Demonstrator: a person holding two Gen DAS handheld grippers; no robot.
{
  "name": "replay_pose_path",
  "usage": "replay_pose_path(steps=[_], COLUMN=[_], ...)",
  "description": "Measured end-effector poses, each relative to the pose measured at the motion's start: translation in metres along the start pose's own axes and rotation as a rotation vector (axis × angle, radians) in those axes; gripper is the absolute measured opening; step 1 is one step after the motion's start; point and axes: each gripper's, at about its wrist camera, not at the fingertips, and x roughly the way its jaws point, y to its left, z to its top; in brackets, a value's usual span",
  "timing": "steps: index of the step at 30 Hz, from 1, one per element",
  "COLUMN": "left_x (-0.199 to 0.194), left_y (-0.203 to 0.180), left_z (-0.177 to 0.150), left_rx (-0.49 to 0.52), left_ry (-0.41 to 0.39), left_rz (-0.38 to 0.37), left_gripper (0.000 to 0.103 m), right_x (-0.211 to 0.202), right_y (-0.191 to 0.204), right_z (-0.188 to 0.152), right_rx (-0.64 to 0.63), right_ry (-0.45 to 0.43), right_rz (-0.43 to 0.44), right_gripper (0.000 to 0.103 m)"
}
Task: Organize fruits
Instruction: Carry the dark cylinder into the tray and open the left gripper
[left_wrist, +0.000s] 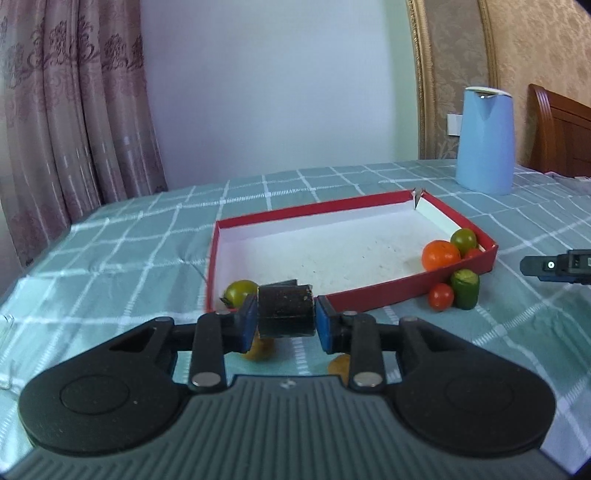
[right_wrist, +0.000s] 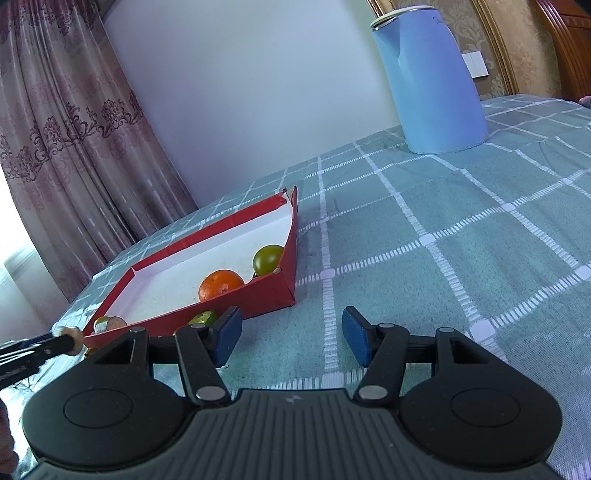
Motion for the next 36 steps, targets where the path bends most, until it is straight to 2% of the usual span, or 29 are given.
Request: replay_pose_path(steps=[3,12,19,25,32,34,36], left_x=[0.012,0.045,0.085,0.107,0.108,0.100,0.088], left_y=[-0.009,-0.029,-0.023,-0.007,0.000,0.000,0.000], left_z=[0.003,0.041,0.057,0.059,0.053,0.054,0.054], left_rx=[-0.019,-0.048,-0.075,-0.119,-0.137,-0.140,-0.138], left_ry=[0.014,-0.039,0.001,0.045,0.053,0.040,0.023], left_rz=[0.008,0.039,0.102,0.137,0.161,0.159,0.159], left_gripper=[0.030,0.030,0.030,0.030,0.031,0.041,0.043], right_x=[0.000,0.000,0.000,0.000,0.001,0.001,0.001], right_y=[0.000,-0.001,-0.001,-0.002,-0.002,-0.002,-0.002], right_z=[0.000,0.000,0.000,0.000,0.000,0.000,0.000], right_rx=[0.001,0.002,0.004,0.006,0.007,0.007,0.007], right_ry=[-0.003,0.001,-0.001,0.002,0.004,0.004,0.003], right_rz=[0.003,0.010,0.016,0.025,0.026,0.025,0.025], right_gripper=[0.059,0.059,0.059,0.059,0.059,0.059,0.059])
